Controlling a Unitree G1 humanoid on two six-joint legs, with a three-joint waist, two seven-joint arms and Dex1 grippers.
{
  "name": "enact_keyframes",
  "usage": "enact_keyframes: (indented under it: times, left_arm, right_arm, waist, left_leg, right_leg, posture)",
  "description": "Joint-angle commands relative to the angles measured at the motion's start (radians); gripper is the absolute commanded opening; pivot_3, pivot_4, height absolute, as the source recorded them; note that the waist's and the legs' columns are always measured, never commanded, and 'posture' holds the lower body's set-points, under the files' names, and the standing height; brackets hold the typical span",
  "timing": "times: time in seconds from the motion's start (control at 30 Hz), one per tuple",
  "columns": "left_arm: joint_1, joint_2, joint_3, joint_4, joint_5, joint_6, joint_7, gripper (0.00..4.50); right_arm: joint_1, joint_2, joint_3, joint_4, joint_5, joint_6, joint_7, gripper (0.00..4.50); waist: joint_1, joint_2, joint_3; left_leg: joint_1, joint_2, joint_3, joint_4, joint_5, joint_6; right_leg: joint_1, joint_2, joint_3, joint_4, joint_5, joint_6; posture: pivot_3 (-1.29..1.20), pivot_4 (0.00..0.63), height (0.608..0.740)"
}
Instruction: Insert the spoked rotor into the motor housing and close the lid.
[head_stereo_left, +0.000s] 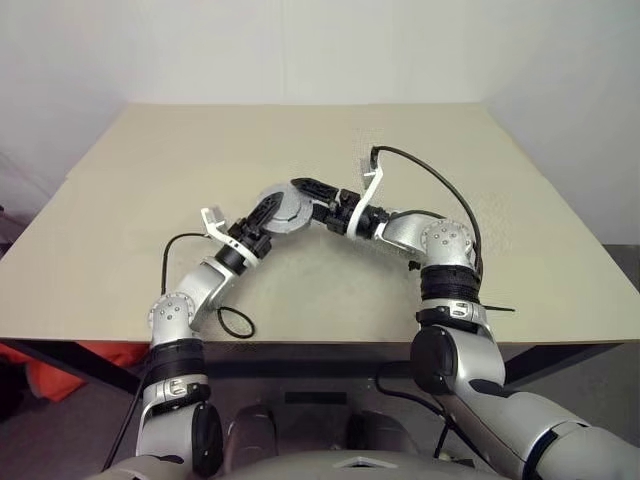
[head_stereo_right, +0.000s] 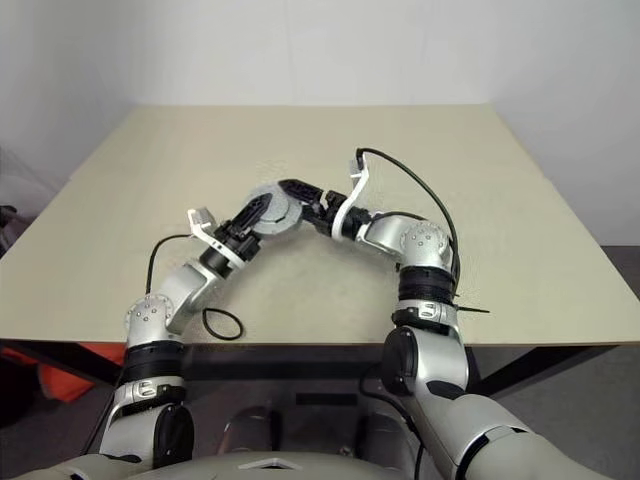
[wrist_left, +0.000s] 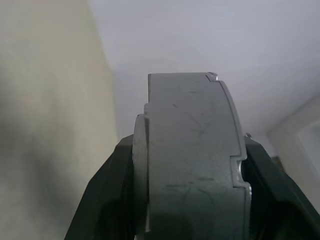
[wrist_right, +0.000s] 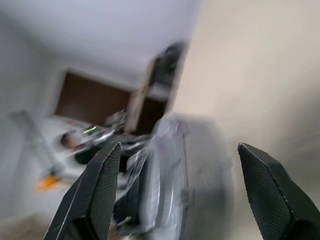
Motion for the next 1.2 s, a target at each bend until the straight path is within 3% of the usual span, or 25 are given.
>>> enact_keyframes:
  times: [0.03, 0.23, 0.7, 0.93, 1.2]
  left_arm:
    - [-0.004, 0.008, 0.028, -0.046, 0.050, -0.080, -0.025, 2.07]
    - [-0.002, 0.030, 0.118, 0.009, 0.212, -0.303, 0.062, 2.07]
    - [-0.016, 0.083, 0.205, 0.091, 0.360, -0.418, 0.200, 2.07]
    - [-0.017, 0.122, 0.243, 0.097, 0.442, -0.519, 0.240, 4.41]
    - [-0.038, 0.215, 0.260, 0.127, 0.569, -0.645, 0.248, 4.41]
  right_arm:
    - [-0.019, -0.003, 0.029, 0.021, -0.060, -0.105, -0.010, 3.99]
    - [-0.023, -0.009, 0.035, 0.044, -0.077, -0.133, 0.005, 3.99]
    - [-0.046, -0.001, 0.014, 0.077, -0.046, -0.110, 0.010, 3.99]
    - [-0.064, -0.009, 0.025, 0.129, -0.064, -0.114, 0.027, 4.04]
    - [-0.102, -0.034, 0.046, 0.208, -0.102, -0.144, 0.073, 4.04]
  waist:
    - [-0.001, 0.000, 0.000]
    - [-0.007, 0.000, 0.000]
    - [-0.004, -0.003, -0.001]
    - [-0.015, -0.003, -0.001]
    - [-0.004, -0.004, -0.002]
  left_leg:
    - [0.000, 0.000, 0.000, 0.000, 0.000, 0.000]
    - [0.000, 0.000, 0.000, 0.000, 0.000, 0.000]
    - [0.005, 0.000, -0.001, 0.001, 0.000, 0.000]
    - [0.014, 0.000, -0.001, 0.001, 0.001, -0.002]
    - [0.018, 0.001, -0.001, 0.000, 0.001, -0.002]
  right_leg:
    - [0.000, 0.000, 0.000, 0.000, 0.000, 0.000]
    - [0.000, 0.000, 0.000, 0.000, 0.001, 0.001]
    - [0.005, 0.000, 0.000, 0.000, 0.000, -0.001]
    - [0.012, 0.000, 0.000, 0.000, -0.002, 0.002]
    - [0.015, 0.000, 0.000, -0.001, -0.002, 0.002]
  posture:
    - [0.00, 0.000, 0.740]
    - [0.00, 0.000, 0.740]
    - [0.00, 0.000, 0.740]
    - [0.00, 0.000, 0.740]
    - [0.00, 0.000, 0.740]
